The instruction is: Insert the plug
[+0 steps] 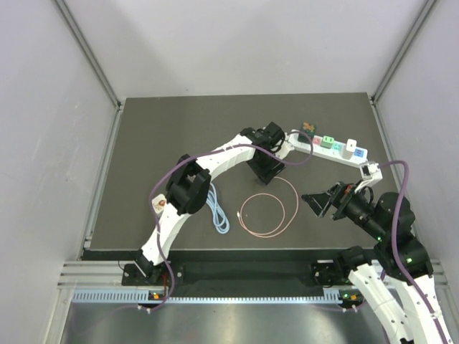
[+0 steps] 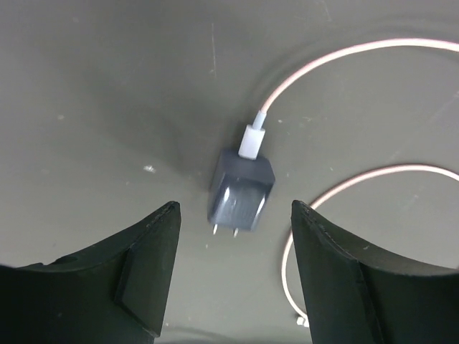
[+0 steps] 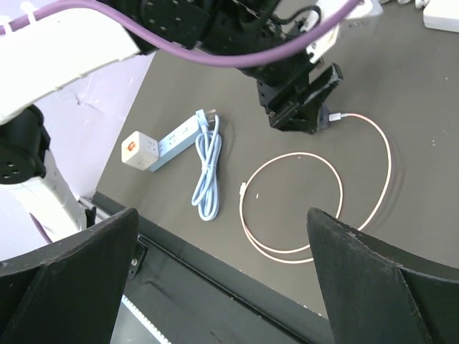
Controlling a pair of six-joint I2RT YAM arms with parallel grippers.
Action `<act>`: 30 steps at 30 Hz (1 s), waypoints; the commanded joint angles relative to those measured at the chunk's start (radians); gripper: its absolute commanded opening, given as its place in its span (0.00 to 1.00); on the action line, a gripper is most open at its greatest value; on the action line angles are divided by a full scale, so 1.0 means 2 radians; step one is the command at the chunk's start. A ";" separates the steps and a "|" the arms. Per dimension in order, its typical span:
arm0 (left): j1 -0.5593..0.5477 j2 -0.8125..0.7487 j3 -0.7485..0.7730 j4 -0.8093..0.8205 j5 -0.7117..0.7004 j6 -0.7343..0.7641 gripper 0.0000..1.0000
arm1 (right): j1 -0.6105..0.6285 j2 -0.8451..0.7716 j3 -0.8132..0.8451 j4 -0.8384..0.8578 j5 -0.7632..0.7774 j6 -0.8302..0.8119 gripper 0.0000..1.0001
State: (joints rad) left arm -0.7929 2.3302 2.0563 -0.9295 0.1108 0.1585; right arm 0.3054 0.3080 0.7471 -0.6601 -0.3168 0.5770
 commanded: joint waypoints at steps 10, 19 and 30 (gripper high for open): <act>0.000 0.023 0.024 0.006 0.035 0.004 0.29 | 0.000 0.001 -0.008 0.007 0.015 -0.002 1.00; 0.055 -0.158 -0.194 0.246 0.222 -0.351 0.00 | 0.000 0.070 -0.034 0.044 0.075 0.013 1.00; 0.067 -0.296 -0.484 0.838 0.258 -0.873 0.00 | 0.008 0.106 -0.084 0.265 0.125 0.000 0.98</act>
State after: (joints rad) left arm -0.6418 1.7699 1.1648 0.3023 0.6052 -1.1950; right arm 0.3088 0.4911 0.5972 -0.3538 -0.1009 0.5995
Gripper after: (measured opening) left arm 0.372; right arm 0.980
